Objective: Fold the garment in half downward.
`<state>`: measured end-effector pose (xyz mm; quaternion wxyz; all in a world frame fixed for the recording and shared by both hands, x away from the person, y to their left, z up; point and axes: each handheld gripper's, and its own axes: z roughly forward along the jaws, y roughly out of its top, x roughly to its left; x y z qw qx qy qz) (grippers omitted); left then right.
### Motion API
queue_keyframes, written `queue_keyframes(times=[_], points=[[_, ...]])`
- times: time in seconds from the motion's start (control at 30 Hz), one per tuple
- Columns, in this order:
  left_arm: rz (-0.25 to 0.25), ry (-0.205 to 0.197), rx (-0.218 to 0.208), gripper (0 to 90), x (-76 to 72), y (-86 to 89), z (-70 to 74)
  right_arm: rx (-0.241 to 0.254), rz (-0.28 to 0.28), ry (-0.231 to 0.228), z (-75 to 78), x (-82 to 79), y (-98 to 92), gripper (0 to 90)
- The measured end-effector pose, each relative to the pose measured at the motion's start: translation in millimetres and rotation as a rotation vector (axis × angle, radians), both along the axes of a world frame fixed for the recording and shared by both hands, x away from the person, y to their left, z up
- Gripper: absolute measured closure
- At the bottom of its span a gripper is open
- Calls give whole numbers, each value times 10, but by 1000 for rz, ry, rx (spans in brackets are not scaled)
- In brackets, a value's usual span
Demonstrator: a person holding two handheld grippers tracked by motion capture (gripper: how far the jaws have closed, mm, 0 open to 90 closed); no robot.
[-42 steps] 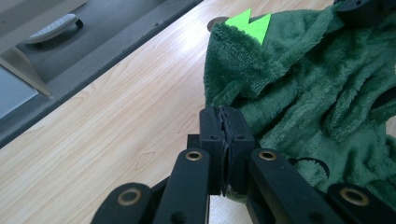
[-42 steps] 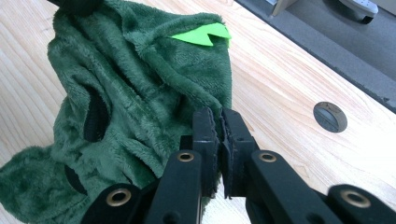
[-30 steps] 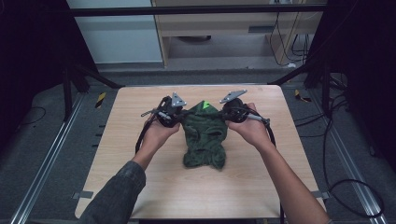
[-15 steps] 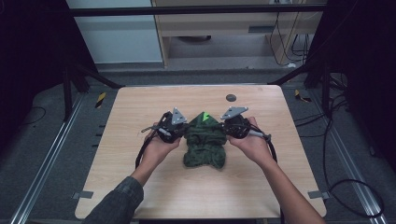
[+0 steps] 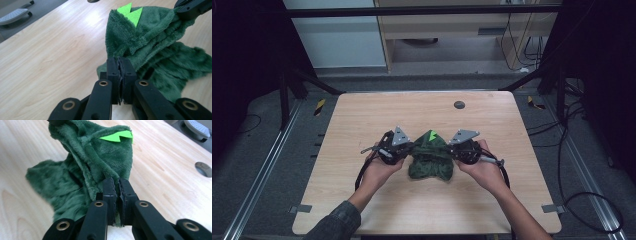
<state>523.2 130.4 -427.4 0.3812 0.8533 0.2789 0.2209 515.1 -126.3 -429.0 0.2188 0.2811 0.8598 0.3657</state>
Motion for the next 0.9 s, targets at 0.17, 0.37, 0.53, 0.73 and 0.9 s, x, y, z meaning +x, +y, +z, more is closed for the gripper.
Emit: queue_keyframes(times=[0.17, 0.37, 0.53, 0.73, 0.9], points=[[-17, -1, -5, 878, -126, 7, -50, -20, 14, -7, -77, -122, -11, 849], [-34, 4, -8, 877, -224, 6, -104, -11, 19, 0, -146, -224, -55, 843], [-40, 13, -6, 877, -280, 15, -178, -7, 21, 9, -196, -281, -88, 836], [-39, 25, 4, 874, -309, 13, -294, -12, 25, 21, -270, -333, -94, 827], [-39, 23, 2, 873, -334, 18, -327, -11, 27, 22, -296, -348, -84, 825]])
